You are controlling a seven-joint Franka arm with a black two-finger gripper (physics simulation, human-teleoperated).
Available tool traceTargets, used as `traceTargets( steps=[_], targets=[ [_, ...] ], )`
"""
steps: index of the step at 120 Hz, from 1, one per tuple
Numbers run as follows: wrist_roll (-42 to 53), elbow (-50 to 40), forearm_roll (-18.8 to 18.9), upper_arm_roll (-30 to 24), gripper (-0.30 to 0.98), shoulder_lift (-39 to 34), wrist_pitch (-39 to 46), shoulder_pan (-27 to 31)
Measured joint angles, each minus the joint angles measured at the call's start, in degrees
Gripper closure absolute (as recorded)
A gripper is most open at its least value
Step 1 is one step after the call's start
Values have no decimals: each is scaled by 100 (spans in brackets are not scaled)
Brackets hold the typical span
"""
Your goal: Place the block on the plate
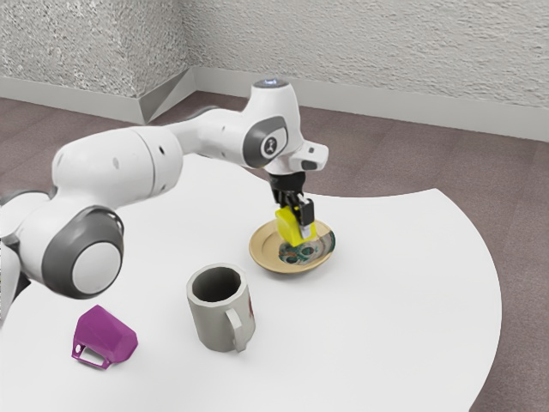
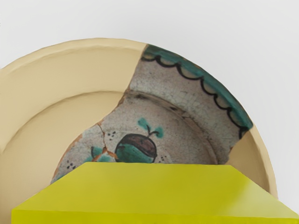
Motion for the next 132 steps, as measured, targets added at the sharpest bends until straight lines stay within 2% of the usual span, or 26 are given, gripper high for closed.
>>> traceTargets(
  steps=[83, 110, 132],
  targets=[
    [-172, -40, -83, 8, 30, 235, 433, 77],
    [-167, -50, -124, 10, 13, 237, 429, 71],
    [-169, -47, -138, -28, 5, 32, 261, 61]
  ],
)
